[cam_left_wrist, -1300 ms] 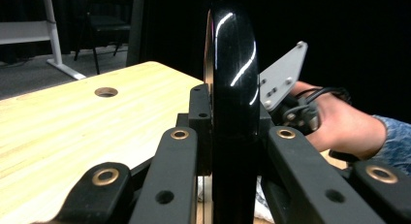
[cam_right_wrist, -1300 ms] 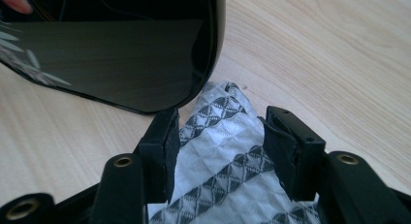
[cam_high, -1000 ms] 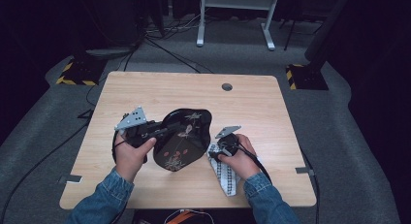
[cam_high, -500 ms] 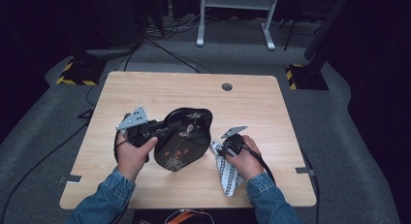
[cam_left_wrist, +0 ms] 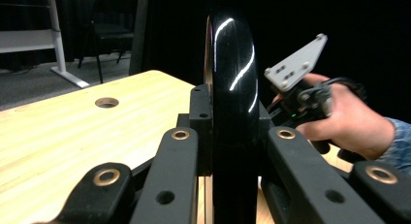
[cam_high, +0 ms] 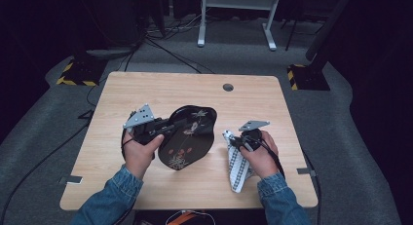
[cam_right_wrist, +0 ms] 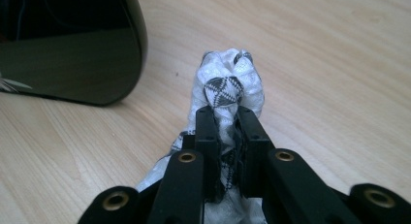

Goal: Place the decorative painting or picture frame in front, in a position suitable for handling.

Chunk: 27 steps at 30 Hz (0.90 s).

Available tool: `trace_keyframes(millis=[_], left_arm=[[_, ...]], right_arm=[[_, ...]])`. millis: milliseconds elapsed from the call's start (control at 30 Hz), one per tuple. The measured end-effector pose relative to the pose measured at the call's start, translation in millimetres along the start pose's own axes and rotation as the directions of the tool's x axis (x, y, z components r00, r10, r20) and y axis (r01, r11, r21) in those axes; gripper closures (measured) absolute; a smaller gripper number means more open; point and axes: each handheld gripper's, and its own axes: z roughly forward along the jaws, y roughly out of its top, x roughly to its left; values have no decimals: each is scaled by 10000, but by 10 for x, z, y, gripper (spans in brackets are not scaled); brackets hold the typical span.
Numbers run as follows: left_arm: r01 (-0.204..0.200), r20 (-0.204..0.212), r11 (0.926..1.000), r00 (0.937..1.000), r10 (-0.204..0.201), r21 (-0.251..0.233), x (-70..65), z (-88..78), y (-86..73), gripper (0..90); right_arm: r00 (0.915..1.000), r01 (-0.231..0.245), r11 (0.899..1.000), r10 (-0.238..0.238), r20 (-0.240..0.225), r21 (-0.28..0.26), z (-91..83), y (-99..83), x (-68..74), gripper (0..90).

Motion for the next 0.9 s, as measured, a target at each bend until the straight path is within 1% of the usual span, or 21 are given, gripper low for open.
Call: trace_keyframes(millis=[33, 67, 100, 233, 400, 500, 533, 600, 767, 900], left_arm=[[13, -16, 10000, 10000, -13, -35, 7, 12, -1, 803], [59, 17, 10000, 10000, -59, -36, 15, 20, -2, 803], [73, 34, 10000, 10000, -73, -34, 25, 26, -2, 803], [70, 54, 10000, 10000, -70, 25, 29, 28, 5, 803], [33, 90, 10000, 10000, -34, 26, 34, 21, -3, 802], [10, 97, 10000, 10000, -10, 51, 38, 20, 0, 802], [10, 97, 10000, 10000, -10, 51, 38, 20, 0, 802], [28, 127, 10000, 9999, -28, 30, 39, 23, -2, 802], [25, 140, 10000, 9999, -26, 62, 38, 25, 2, 802], [31, 148, 9999, 9999, -33, 131, 40, 22, 7, 802]], right_arm=[[10000, -5, 9999, 6, 27, -142, -36, 8, -8, 822], [10000, -34, 9992, 34, 13, -399, -104, 29, -15, 822], [10000, -34, 9992, 34, 13, -399, -104, 29, -15, 822], [10000, -20, 9953, 12, -86, -966, -241, 86, -2, 821], [9998, 111, 9858, -142, -172, -1673, -423, 182, 44, 821], [9995, 133, 9817, -183, -241, -1898, -514, 237, 66, 821], [9995, 133, 9817, -183, -241, -1898, -514, 237, 66, 821], [9991, 183, 9777, -257, -328, -2093, -605, 286, 97, 821], [9980, 286, 9651, -423, -472, -2604, -763, 379, 183, 820], [9968, 346, 9559, -539, -583, -2917, -831, 458, 241, 820]])
